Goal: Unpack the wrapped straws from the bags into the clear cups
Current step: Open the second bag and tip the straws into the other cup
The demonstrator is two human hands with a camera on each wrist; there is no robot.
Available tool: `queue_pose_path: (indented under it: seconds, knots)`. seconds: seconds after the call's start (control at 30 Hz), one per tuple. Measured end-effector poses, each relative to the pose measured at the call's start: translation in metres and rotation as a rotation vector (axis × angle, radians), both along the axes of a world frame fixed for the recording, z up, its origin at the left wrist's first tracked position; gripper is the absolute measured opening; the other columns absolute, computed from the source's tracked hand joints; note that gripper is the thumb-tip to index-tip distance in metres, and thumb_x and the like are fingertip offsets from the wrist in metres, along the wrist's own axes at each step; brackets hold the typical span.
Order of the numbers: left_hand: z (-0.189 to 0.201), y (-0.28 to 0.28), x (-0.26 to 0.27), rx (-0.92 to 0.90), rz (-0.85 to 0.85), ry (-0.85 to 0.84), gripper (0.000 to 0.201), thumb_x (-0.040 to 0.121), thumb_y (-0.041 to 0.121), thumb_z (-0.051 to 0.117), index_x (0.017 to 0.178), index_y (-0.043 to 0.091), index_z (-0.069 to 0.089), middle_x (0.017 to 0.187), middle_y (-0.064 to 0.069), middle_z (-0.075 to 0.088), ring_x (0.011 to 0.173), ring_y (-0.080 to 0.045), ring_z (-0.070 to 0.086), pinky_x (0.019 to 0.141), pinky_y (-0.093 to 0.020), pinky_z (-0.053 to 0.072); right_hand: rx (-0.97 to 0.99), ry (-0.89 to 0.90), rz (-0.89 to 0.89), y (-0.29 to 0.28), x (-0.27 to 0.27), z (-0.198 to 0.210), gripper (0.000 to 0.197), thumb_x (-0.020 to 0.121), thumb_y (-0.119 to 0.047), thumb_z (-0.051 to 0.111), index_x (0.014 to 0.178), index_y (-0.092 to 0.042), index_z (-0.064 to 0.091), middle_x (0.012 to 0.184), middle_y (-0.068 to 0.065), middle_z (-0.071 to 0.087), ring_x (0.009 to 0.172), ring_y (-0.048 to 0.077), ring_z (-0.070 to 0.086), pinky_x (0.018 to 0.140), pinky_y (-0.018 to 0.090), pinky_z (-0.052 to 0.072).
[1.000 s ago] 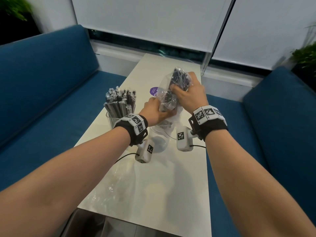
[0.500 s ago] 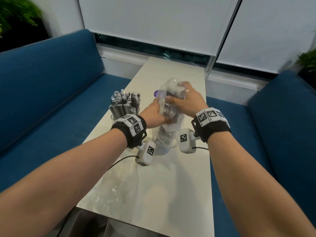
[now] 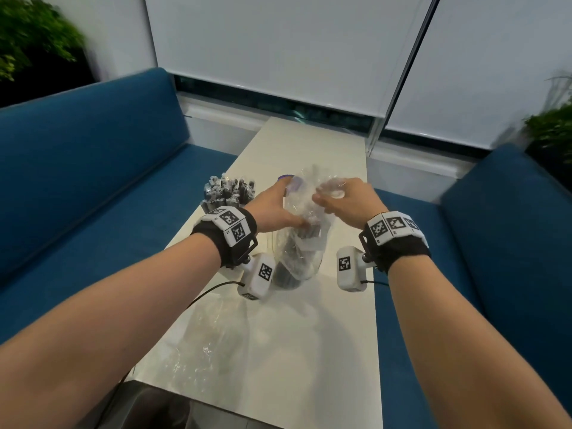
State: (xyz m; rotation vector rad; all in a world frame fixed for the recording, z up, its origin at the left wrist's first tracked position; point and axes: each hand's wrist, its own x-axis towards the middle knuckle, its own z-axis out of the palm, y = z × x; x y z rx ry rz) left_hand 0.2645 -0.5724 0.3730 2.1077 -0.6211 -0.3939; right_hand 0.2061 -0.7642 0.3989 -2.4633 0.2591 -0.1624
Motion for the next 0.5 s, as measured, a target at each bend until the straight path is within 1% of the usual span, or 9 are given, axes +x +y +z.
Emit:
queue_pose_path:
  seconds: [0.03, 0.1, 0.17, 0.23, 0.3, 0.37, 0.4, 0.43, 0.5]
  knots:
    - [0.004, 0.003, -0.001, -0.006, -0.002, -0.026, 0.101, 0.077, 0.029, 0.089, 0.157, 0.023, 0.027, 0.134, 0.001, 0.051, 0.121, -0.016, 0.053, 0.107, -0.036, 0.045, 0.005, -0.071, -0.018, -0.002, -0.005, 0.006, 0.043, 0.095, -0.048, 0.070, 0.128, -0.021, 0.071, 0.126, 0.003, 0.074, 0.109, 0.023, 0.073, 0.103, 0.049, 0.056]
    - [0.014, 0.009, -0.004, -0.053, 0.022, -0.072, 0.104, 0.077, 0.034, 0.089, 0.159, 0.025, 0.024, 0.150, -0.003, 0.047, 0.127, -0.015, 0.048, 0.112, -0.039, 0.041, 0.054, -0.233, -0.082, -0.005, -0.019, 0.023, 0.043, 0.093, -0.052, 0.071, 0.125, -0.024, 0.070, 0.123, -0.004, 0.072, 0.107, 0.019, 0.073, 0.100, 0.048, 0.057]
    - [0.021, 0.016, -0.011, -0.136, 0.061, -0.127, 0.096, 0.080, 0.036, 0.086, 0.157, 0.029, 0.029, 0.156, -0.003, 0.044, 0.137, -0.019, 0.046, 0.116, -0.044, 0.040, 0.102, -0.359, -0.152, -0.007, -0.035, 0.040, 0.046, 0.091, -0.057, 0.070, 0.123, -0.024, 0.069, 0.121, -0.006, 0.073, 0.102, 0.017, 0.073, 0.096, 0.045, 0.060]
    - [0.029, 0.022, -0.021, -0.218, 0.109, -0.171, 0.081, 0.085, 0.039, 0.081, 0.152, 0.032, 0.036, 0.153, 0.000, 0.044, 0.135, -0.018, 0.048, 0.114, -0.042, 0.043, 0.189, -0.489, -0.225, -0.008, -0.056, 0.055, 0.052, 0.089, -0.061, 0.070, 0.123, -0.022, 0.067, 0.120, -0.003, 0.072, 0.096, 0.017, 0.074, 0.091, 0.044, 0.062]
    - [0.039, 0.029, -0.036, -0.319, 0.156, -0.182, 0.071, 0.089, 0.046, 0.075, 0.149, 0.035, 0.039, 0.149, 0.004, 0.046, 0.128, -0.013, 0.052, 0.108, -0.040, 0.049, 0.383, -0.644, -0.274, -0.008, -0.080, 0.064, 0.053, 0.090, -0.056, 0.073, 0.121, -0.014, 0.067, 0.116, 0.001, 0.073, 0.090, 0.017, 0.076, 0.088, 0.045, 0.064]
    - [0.045, 0.036, -0.053, -0.412, 0.127, -0.146, 0.070, 0.088, 0.056, 0.071, 0.148, 0.042, 0.037, 0.148, 0.005, 0.045, 0.122, -0.012, 0.058, 0.100, -0.042, 0.055, 0.636, -0.750, -0.228, -0.007, -0.104, 0.058, 0.031, 0.096, -0.041, 0.072, 0.111, -0.014, 0.068, 0.106, 0.002, 0.075, 0.086, 0.019, 0.074, 0.088, 0.044, 0.064]
    - [0.046, 0.040, -0.062, -0.443, 0.077, -0.109, 0.072, 0.086, 0.059, 0.071, 0.147, 0.047, 0.035, 0.148, 0.004, 0.044, 0.120, -0.014, 0.061, 0.095, -0.044, 0.058, 0.788, -0.746, -0.172, -0.006, -0.117, 0.049, 0.022, 0.099, -0.035, 0.069, 0.109, -0.015, 0.068, 0.105, 0.003, 0.076, 0.086, 0.022, 0.074, 0.087, 0.042, 0.064]
    - [0.044, 0.044, -0.071, -0.451, 0.018, -0.083, 0.073, 0.083, 0.058, 0.073, 0.146, 0.051, 0.035, 0.148, 0.003, 0.045, 0.117, -0.017, 0.064, 0.089, -0.045, 0.061, 0.944, -0.697, -0.115, -0.004, -0.129, 0.034, 0.024, 0.100, -0.033, 0.067, 0.112, -0.013, 0.068, 0.108, 0.007, 0.077, 0.088, 0.025, 0.075, 0.085, 0.040, 0.063]
    - [0.034, 0.052, -0.089, -0.408, -0.070, -0.086, 0.064, 0.084, 0.048, 0.077, 0.140, 0.051, 0.045, 0.142, 0.004, 0.052, 0.109, -0.015, 0.069, 0.080, -0.039, 0.064, 1.127, -0.512, -0.099, 0.001, -0.152, -0.006, 0.049, 0.093, -0.046, 0.070, 0.122, -0.007, 0.066, 0.114, 0.014, 0.077, 0.094, 0.030, 0.077, 0.080, 0.037, 0.065]
